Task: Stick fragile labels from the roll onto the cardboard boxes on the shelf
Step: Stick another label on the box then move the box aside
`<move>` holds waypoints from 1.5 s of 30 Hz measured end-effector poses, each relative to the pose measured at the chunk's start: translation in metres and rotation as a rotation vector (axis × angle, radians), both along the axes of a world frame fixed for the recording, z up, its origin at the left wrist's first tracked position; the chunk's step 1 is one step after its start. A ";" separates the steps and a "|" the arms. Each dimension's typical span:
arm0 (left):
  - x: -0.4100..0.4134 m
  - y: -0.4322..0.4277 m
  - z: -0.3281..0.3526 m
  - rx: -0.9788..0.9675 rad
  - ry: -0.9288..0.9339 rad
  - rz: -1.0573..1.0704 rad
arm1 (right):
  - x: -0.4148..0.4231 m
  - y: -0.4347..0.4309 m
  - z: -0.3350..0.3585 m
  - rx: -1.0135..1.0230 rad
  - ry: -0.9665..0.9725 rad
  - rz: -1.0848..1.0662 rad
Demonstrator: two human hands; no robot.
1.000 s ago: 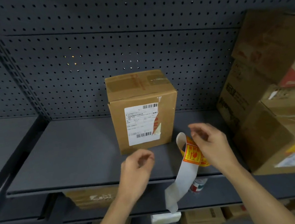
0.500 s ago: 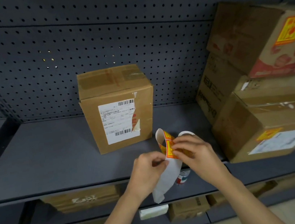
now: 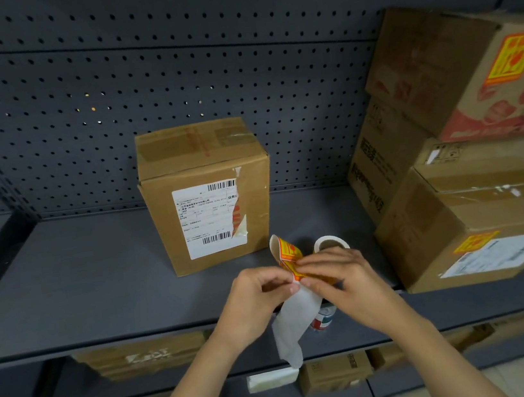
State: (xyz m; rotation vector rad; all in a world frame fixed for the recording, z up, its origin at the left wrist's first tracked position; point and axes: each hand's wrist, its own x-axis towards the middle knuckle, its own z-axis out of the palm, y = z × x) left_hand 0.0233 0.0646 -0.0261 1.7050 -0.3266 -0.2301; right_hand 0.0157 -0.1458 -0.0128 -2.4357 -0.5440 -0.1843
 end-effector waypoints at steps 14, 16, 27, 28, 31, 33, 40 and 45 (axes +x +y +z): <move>-0.001 0.000 0.005 0.070 -0.075 0.010 | -0.005 0.006 0.014 0.015 -0.034 0.046; -0.002 0.001 0.005 0.109 -0.095 0.016 | -0.005 0.007 0.014 0.039 -0.033 0.033; -0.006 0.016 0.005 0.243 -0.020 0.117 | -0.001 0.003 0.026 0.346 0.008 -0.205; -0.007 0.017 0.006 0.255 -0.017 0.118 | 0.000 0.002 0.027 0.355 0.007 -0.215; -0.010 0.019 0.009 0.287 -0.015 0.126 | 0.002 0.000 0.031 0.385 0.004 -0.255; -0.012 0.021 0.011 0.302 -0.010 0.117 | 0.004 -0.002 0.032 0.422 -0.002 -0.297; -0.019 0.028 0.019 0.328 0.005 0.122 | 0.005 0.005 0.043 0.567 -0.044 -0.372; -0.022 0.034 0.033 0.286 -0.046 0.154 | 0.003 0.026 0.050 0.541 -0.145 -0.322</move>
